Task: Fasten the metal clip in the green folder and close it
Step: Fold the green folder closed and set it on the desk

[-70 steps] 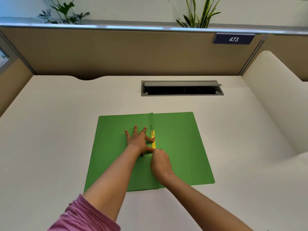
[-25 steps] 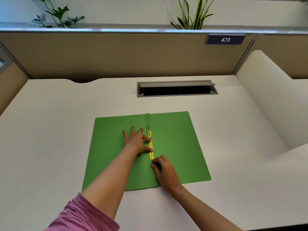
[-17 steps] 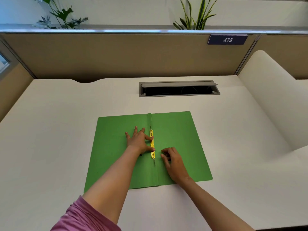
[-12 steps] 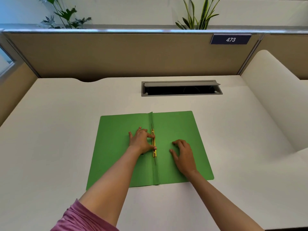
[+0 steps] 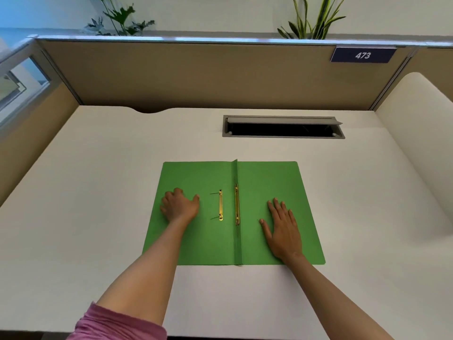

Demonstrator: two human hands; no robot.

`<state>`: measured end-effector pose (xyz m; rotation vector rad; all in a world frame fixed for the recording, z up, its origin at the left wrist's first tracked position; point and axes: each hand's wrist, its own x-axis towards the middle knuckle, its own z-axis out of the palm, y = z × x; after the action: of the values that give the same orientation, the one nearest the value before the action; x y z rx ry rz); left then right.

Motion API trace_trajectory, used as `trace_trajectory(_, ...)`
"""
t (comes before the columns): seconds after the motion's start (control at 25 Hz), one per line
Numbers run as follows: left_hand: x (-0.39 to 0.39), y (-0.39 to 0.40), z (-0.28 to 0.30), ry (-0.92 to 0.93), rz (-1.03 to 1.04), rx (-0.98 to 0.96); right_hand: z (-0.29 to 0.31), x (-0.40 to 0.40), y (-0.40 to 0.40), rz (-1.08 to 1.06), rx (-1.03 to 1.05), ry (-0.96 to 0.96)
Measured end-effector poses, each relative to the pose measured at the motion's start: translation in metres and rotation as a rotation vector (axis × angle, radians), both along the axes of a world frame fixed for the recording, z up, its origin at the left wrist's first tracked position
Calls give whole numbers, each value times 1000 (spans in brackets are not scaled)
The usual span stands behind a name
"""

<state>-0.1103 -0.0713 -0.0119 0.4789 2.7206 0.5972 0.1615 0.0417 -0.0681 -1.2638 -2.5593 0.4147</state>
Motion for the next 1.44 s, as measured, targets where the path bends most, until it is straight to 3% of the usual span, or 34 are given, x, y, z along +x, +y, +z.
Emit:
trace_trajectory(0.24,-21,-22,-1,-145,417,-35,-1,-1,-1,-10,1,9)
trace_trajectory(0.48,-29,-30,-2,-168,611,-92,-1,0,0,-8,4,18)
trace_trajectory(1.08,-52,-50,8,-280,574,115,0,1,0,-7,4,43)
trace_trajectory(1.2,-53,-49,21,-188,627,232,1,1,0,-4,-2,42)
trace_trajectory(1.32,-62,-42,41,-139,603,189,2,1,0,-5,-11,43)
trace_trajectory(1.4,-74,-35,57,-294,505,231,2,1,0,-4,-10,38)
trace_trajectory(1.44,-78,-33,68,-482,423,326,3,1,0,-4,-9,36)
